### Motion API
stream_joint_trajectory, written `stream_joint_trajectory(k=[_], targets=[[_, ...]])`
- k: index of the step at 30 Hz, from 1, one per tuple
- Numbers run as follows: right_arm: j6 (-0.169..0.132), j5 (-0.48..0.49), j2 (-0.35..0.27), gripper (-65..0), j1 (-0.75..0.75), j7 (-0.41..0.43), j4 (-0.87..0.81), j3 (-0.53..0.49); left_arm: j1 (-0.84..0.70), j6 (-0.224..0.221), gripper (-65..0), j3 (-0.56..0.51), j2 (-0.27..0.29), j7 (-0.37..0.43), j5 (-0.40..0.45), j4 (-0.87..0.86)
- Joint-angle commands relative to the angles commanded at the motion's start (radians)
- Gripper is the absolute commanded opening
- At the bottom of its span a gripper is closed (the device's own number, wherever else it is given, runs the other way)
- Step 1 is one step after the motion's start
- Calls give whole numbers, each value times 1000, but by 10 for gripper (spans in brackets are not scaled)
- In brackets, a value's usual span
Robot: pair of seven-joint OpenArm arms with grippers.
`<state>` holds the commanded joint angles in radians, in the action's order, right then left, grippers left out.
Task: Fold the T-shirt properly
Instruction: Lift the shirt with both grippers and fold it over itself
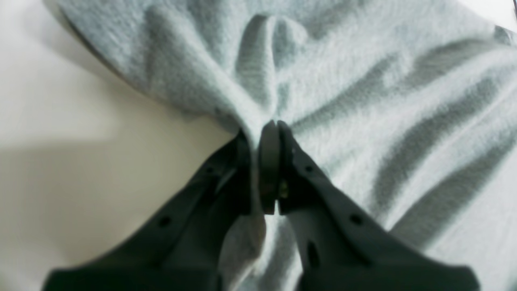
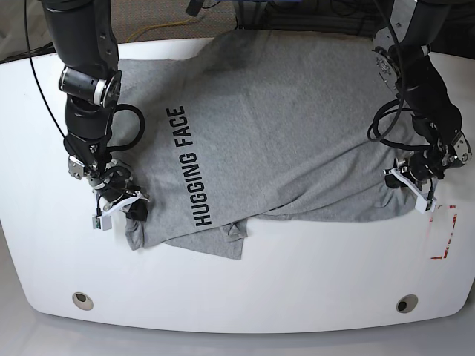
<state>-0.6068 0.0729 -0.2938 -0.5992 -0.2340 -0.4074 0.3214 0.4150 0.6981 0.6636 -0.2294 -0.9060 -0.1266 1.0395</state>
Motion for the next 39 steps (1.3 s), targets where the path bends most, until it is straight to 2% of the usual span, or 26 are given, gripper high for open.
stream_joint_trajectory(k=[3, 9, 13, 15, 17, 19, 20, 22, 29, 32, 35, 39], targets=[[0, 8, 0, -650, 57, -98, -169, 0, -35, 0, -650, -8, 2, -31, 0, 138], [0, 97, -2, -650, 153, -276, -500, -6, -38, 0, -650, -11, 3, -86, 3, 273], [0, 107, -2, -650, 153, -361, -608, -6, -37, 0, -650, -43, 2, -94, 5, 364], [0, 112, -3, -650, 149, -376, -632, -8, -35, 0, -650, -60, 0, -94, 5, 413], [-3, 109, -14, -650, 115, -410, -667, -8, -25, 0, -650, -83, -2, -94, 6, 486], [-41, 112, -37, -650, 72, -454, -678, -8, 11, 0, -650, -110, -5, -117, 6, 545], [-71, 112, -46, -650, 43, -476, -678, -8, 34, 0, -650, -117, -6, -144, 6, 572], [-91, 104, -57, -650, -5, -499, -678, -8, 80, 0, -650, -118, -6, -176, 6, 605], [-91, 104, -118, -650, -244, -606, -678, -11, 310, 0, -650, -124, -61, -287, 6, 695], [-91, 104, -135, -650, -367, -649, -678, -21, 405, 0, -650, -169, -92, -296, 6, 706], [-91, 114, -167, -650, -512, -700, -680, -103, 526, 0, -650, -212, -127, -296, 6, 706], [-91, 114, -192, -650, -632, -772, -720, -137, 644, 0, -650, -215, -129, -296, 6, 700]])
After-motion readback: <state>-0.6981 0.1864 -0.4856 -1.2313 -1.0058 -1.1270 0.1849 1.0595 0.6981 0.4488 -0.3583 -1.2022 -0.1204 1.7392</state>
